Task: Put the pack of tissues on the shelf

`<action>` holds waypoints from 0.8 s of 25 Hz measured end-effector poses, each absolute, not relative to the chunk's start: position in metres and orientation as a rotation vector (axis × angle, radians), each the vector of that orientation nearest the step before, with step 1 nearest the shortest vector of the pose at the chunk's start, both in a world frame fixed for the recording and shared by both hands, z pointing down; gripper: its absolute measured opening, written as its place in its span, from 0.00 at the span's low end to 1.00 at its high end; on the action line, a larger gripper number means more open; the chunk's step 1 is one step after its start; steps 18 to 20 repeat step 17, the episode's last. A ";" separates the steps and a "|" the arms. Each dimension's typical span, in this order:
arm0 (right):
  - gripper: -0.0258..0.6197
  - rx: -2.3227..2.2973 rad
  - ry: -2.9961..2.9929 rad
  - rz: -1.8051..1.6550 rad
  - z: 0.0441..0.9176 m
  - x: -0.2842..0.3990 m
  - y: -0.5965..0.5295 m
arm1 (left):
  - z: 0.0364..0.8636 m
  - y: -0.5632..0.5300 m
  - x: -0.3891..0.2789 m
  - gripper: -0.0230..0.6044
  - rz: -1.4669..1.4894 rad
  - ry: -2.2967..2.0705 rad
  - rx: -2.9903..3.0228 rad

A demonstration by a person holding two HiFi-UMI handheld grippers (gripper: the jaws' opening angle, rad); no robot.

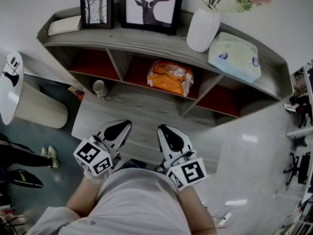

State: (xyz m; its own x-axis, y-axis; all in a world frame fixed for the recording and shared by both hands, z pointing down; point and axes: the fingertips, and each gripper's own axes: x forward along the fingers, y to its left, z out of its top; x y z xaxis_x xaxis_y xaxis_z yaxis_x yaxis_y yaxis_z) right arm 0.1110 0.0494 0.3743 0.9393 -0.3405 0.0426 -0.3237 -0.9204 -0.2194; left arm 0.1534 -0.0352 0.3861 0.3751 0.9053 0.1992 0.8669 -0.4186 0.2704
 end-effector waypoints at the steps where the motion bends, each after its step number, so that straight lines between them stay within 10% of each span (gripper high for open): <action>1: 0.09 -2.888 0.496 -0.119 0.375 0.111 0.050 | 0.386 -0.034 0.154 0.06 0.480 1.622 2.500; 20: 0.09 -2.895 0.450 -0.126 0.378 0.116 0.059 | 0.392 -0.033 0.162 0.06 0.485 1.594 2.502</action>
